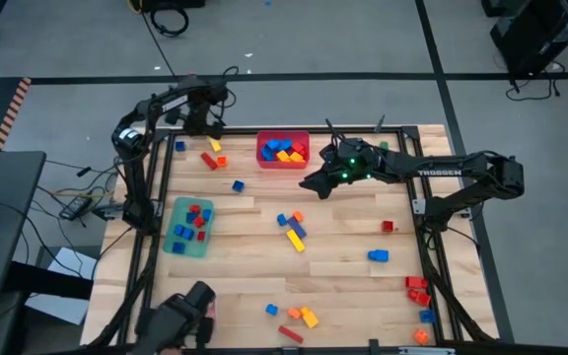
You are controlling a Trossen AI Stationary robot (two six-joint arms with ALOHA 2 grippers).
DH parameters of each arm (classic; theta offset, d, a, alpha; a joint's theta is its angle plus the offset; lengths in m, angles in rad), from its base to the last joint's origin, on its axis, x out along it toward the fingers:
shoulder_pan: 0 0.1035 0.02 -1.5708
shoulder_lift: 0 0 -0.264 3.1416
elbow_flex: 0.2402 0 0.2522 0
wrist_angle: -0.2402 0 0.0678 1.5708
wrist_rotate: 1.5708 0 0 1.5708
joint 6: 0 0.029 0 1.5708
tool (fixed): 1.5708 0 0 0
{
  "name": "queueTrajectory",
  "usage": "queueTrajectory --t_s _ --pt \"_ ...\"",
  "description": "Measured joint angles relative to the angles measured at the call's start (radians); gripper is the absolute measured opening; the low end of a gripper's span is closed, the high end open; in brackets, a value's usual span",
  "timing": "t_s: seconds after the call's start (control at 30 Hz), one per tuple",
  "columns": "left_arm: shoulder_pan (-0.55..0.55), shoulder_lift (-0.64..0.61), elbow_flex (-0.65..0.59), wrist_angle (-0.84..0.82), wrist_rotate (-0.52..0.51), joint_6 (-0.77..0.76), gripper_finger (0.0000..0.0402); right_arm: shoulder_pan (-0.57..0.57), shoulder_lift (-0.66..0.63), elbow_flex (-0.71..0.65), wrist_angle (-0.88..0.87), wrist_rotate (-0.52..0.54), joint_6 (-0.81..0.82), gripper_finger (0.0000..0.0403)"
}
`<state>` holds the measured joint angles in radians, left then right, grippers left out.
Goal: Sort blocks by size
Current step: Put the blue 4 studded building block into the teal bin
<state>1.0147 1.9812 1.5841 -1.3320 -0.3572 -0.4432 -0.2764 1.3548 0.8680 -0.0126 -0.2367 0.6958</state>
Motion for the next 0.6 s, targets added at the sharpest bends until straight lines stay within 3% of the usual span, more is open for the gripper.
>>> queueTrajectory --t_s 0.2,0.6 --pt "-0.047 -0.001 -0.014 0.112 0.034 -0.039 0.0000 0.000 0.000 0.000 -0.006 -0.032 0.000 0.0230" --pt "0.039 -0.001 -0.180 0.195 0.033 -0.059 0.0000 -0.004 0.000 0.000 -0.014 -0.073 -0.001 0.0230"
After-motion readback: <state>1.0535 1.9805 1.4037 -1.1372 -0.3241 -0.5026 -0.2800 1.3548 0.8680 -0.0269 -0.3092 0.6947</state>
